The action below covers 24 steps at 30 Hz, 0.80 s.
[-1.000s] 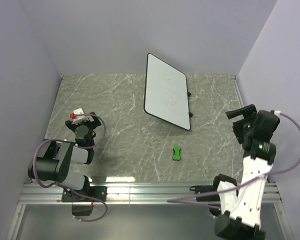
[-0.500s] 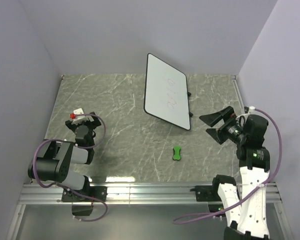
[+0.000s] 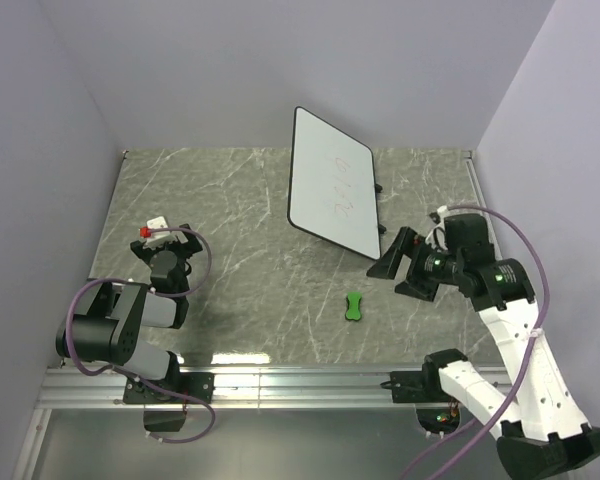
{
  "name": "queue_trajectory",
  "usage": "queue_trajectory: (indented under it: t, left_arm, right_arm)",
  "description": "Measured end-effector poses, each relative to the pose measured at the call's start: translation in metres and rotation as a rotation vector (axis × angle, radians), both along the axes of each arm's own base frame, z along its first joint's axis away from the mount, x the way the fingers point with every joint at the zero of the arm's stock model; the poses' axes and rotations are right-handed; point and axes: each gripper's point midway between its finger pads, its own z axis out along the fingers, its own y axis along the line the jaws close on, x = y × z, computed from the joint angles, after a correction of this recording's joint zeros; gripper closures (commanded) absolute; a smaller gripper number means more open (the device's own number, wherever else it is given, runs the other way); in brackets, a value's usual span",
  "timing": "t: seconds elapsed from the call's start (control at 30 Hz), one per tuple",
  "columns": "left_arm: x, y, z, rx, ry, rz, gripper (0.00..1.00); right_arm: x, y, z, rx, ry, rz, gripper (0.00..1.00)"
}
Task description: Erase the whiteboard
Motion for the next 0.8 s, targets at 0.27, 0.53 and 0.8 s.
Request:
queue_trajectory:
  t: [0.27, 0.53, 0.8]
  left_arm:
    - [-0.001, 0.0, 0.002, 0.004, 0.0, -0.001, 0.01]
    - [0.059, -0.023, 0.115, -0.263, 0.057, -0.001, 0.01]
    - [0.043, -0.059, 0.092, -0.482, 0.334, -0.109, 0.01]
  right_arm:
    - [-0.029, -0.018, -0.058, -0.182, 0.17, 0.065, 0.05]
    - [-0.014, -0.02, -0.089, -0.236, 0.233, 0.066, 0.06]
    - [0.008, -0.008, -0.128, -0.302, 0.287, 0.12, 0.11]
